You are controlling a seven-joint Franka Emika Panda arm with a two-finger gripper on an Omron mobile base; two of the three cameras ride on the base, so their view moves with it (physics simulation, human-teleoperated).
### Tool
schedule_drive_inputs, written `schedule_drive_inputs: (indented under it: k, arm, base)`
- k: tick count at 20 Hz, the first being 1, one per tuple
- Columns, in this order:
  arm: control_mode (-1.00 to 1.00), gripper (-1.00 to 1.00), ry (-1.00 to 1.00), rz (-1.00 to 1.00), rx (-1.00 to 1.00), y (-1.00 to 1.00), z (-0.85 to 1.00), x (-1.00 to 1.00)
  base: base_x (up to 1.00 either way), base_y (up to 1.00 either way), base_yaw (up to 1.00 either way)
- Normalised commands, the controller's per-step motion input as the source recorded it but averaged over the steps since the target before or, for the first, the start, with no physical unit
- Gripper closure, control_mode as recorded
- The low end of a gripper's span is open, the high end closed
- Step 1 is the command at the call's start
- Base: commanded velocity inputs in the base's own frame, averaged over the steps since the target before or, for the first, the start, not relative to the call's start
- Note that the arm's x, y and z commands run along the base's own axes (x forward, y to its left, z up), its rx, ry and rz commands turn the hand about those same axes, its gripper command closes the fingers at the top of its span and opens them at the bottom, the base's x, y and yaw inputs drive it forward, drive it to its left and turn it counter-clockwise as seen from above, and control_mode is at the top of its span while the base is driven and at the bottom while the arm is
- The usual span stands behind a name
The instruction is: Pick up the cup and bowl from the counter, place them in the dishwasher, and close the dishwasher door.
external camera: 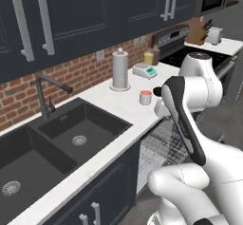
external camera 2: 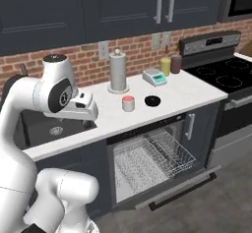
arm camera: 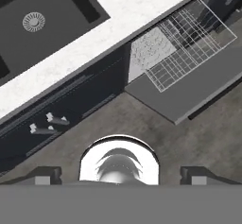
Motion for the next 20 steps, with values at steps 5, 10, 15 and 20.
schedule_drive_inputs:
  k: [5, 10, 15, 20]
  arm:
    - [1.00, -1.00, 0.00, 0.00, 0.00, 0.00, 0.00, 0.00]
    - [1.00, -1.00, 0.00, 0.00, 0.00, 0.00, 0.00, 0.00]
    - [1.00, -1.00, 0.00, 0.00, 0.00, 0.00, 0.00, 0.00]
    - [1.00, -1.00, 0.00, 0.00, 0.00, 0.00, 0.00, 0.00]
  base:
    - [-0.16, 0.45, -0.33]
    - [-0.10, 0.46, -0.41]
    - [0.30, 0.06, -0.40]
    - [0.54, 0.34, -0.26]
